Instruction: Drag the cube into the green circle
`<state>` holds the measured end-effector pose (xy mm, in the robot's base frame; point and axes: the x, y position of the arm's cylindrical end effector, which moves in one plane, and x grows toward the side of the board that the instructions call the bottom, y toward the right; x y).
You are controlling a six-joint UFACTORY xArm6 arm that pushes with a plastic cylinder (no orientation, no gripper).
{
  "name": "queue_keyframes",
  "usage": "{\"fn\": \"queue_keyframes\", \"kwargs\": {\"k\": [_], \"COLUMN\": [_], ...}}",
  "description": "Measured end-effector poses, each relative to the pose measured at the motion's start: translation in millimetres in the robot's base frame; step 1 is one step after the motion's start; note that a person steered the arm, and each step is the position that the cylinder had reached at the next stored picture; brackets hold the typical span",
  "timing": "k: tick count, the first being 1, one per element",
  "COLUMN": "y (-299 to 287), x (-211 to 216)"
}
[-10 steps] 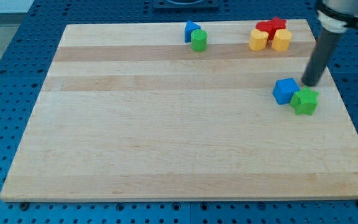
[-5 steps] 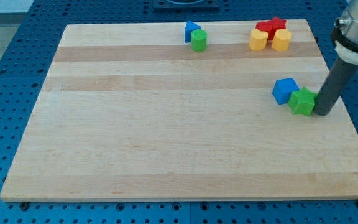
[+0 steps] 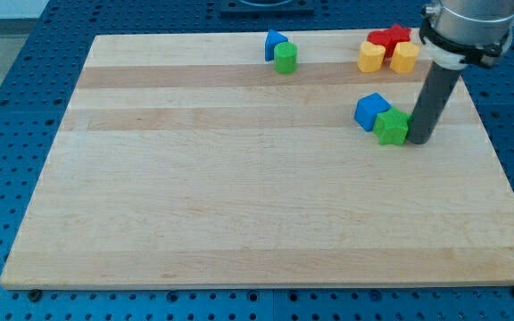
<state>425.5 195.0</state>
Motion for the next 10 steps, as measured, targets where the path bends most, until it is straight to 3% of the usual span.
{"fn": "queue_keyframes", "kwargs": {"k": [6,10], "y": [-131.1,-147.0], "x": [-55.3,-104.3]}}
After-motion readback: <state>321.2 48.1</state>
